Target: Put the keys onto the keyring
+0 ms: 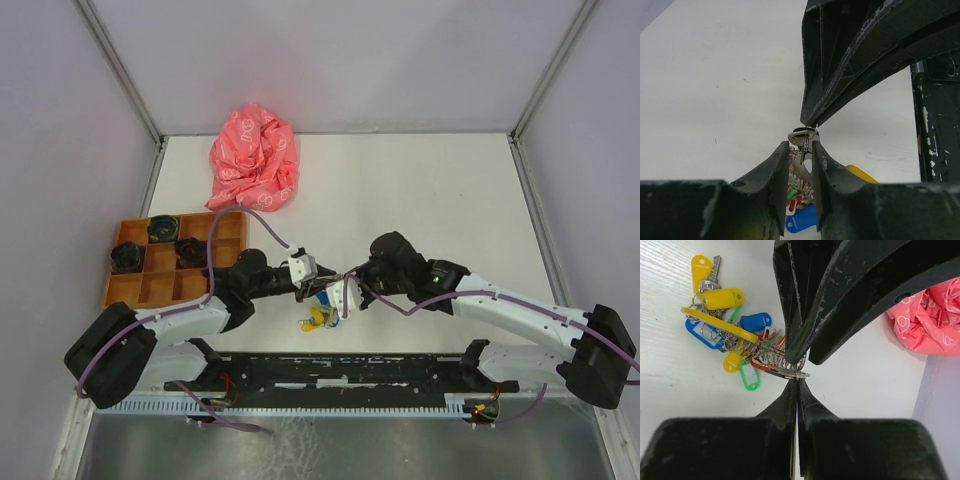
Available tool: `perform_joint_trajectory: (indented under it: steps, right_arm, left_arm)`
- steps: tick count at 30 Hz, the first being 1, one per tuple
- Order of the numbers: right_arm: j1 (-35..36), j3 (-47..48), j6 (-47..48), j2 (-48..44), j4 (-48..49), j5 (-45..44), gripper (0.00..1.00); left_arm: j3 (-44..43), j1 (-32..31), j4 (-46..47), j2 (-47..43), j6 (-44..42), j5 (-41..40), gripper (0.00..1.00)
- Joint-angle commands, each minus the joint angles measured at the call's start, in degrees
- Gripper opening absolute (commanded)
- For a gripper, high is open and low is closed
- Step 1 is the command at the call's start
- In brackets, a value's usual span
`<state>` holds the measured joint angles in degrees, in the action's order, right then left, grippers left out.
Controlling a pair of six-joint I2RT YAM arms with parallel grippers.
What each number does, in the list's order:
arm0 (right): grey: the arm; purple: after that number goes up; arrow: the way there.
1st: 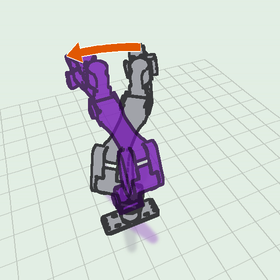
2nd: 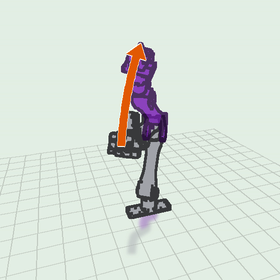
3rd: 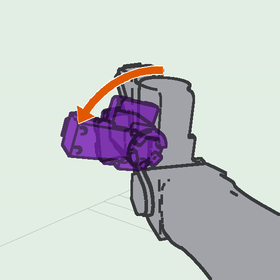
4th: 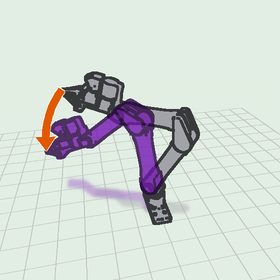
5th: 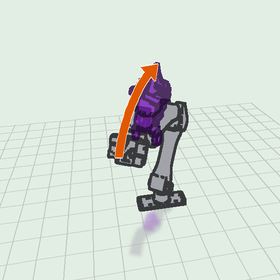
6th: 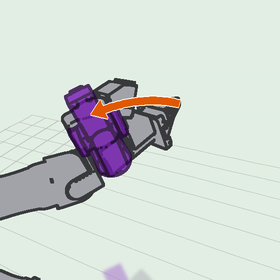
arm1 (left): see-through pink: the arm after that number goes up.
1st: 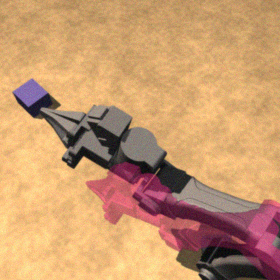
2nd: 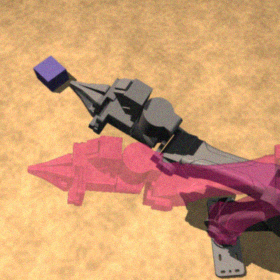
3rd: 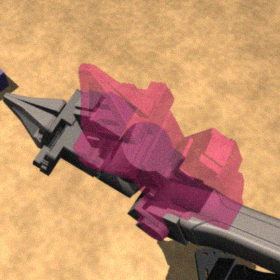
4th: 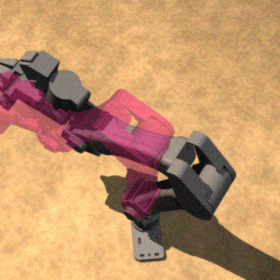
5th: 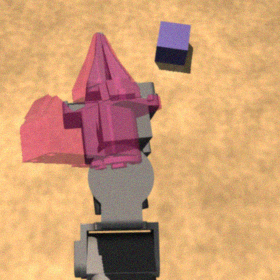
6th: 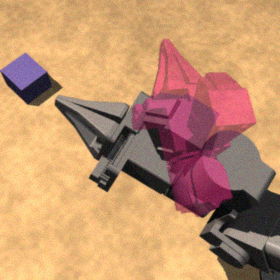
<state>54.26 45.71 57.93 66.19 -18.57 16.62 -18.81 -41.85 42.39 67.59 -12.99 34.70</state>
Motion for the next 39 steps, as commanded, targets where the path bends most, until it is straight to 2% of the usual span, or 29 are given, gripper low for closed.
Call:
perform_joint_trajectory:
  steps: [1,5,6,12,20,33,38,39]
  right_arm:
    - [0.4,2.9,0.4,-0.3,1.3,1.5,0.01]
    - [0.4,2.8,0.3,-0.7,1.0,0.9,0.01]
    - [0.3,2.6,0.3,-0.9,0.8,0.5,0.01]
    - [0.3,0.4,0.1,-2.9,-0.2,-3.7,0.01]
    - [0.3,-3.9,-2.7,-4.3,2.7,-3.5,0.01]
    - [0.6,-7.8,-6.7,-0.9,14.2,-0.5,0.01]
    - [0.5,-6.9,-5.7,-2.3,13.4,-3.0,0.01]
    - [0.5,-6.3,-5.2,-2.6,12.2,-3.3,0.01]
  left_arm:
    - [-2.8,-0.3,-1.1,1.2,-3.1,1.5,0.28]
    - [-3.3,-0.4,-3.4,1.3,-4.0,1.3,0.05]
    - [-3.3,-0.4,-3.6,1.0,-4.0,1.1,0.03]
    - [-1.7,-0.3,-0.7,-2.1,-1.4,-0.5,0.03]
    - [0.5,-0.3,6.6,-3.3,4.4,-1.0,0.03]
    - [1.1,-0.3,14.7,-0.4,9.5,-1.8,0.03]
    - [2.1,-0.3,13.0,-1.0,7.4,-3.3,0.03]
    - [2.2,-0.3,11.7,-1.4,6.5,-3.9,0.06]
